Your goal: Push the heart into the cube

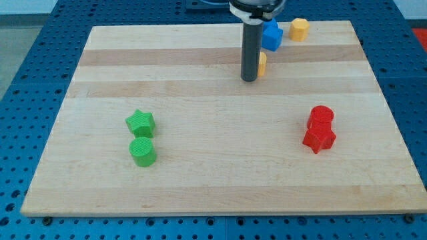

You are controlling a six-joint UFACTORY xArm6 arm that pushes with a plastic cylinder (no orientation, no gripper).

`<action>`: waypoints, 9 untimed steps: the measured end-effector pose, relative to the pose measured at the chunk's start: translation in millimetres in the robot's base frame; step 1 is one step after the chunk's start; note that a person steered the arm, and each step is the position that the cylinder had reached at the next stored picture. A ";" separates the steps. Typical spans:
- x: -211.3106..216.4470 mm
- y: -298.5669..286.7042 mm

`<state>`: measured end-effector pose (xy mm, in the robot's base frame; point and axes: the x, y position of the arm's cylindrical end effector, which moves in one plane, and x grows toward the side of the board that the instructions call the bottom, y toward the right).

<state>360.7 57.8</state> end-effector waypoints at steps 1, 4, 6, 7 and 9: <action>-1.5 19.2; -9.7 -5.6; -28.3 7.3; -37.0 24.0; -45.5 34.5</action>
<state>315.2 92.3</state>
